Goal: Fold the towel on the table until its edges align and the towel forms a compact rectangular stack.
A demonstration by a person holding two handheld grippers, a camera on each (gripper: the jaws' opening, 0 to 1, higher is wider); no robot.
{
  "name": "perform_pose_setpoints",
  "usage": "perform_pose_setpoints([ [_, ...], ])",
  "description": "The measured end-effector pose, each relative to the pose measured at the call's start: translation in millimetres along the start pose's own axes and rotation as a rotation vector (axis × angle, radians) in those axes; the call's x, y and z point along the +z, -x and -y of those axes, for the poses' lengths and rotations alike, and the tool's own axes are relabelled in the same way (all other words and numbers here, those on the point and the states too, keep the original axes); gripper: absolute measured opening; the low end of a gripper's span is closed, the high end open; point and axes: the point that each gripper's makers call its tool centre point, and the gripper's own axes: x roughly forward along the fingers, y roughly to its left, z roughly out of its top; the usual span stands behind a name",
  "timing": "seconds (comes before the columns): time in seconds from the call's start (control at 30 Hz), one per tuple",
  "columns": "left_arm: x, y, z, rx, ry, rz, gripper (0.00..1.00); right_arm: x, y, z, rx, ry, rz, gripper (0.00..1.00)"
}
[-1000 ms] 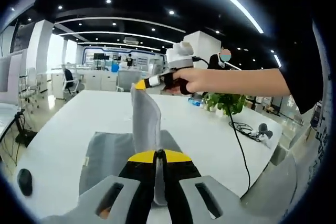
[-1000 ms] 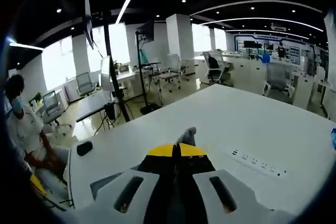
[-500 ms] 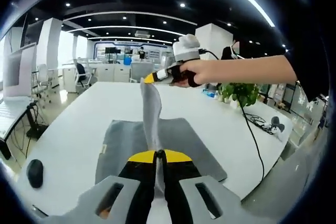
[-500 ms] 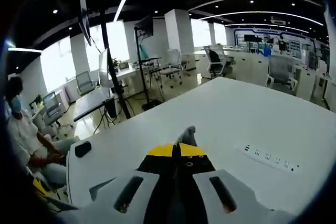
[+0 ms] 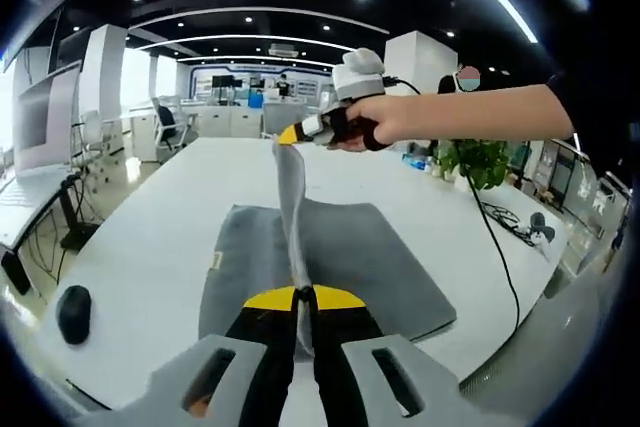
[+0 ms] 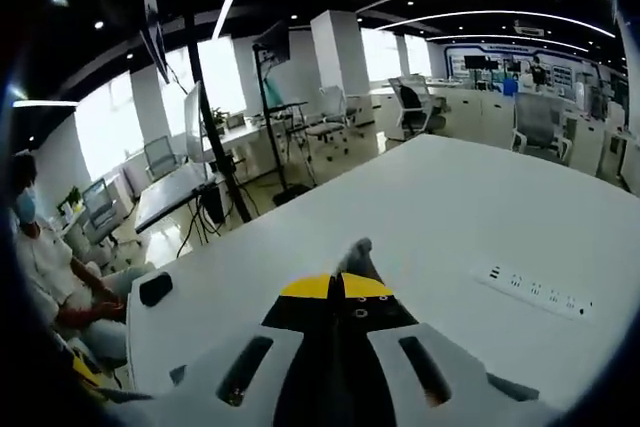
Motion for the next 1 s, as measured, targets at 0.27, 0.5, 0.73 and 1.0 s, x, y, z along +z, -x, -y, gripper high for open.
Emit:
perform_pose_setpoints([
  [0.27, -15.9, -5, -22.7, 0.038, 0.023, -0.028, 0.05, -8.4, -18, -7, 0.015, -0.009, -0.008, 0.00],
  [0.5, -28.1, -11, -33.1, 0.048, 0.046, -0.050, 0.05, -20.4, -35, -5, 0.011, -0.016, -0.023, 0.00],
  [0.73, -46.2, -16, -51.3, 0.074, 0.075, -0.075, 0.05, -31.1, -51, -7, 0.018, -0.024, -0.038, 0.00],
  [1.0, -59.2, -23, -59.4, 0.083, 0.099, -0.107, 0.05, -43.2, -66, -10, 0.029, -0.002, -0.067, 0.00],
])
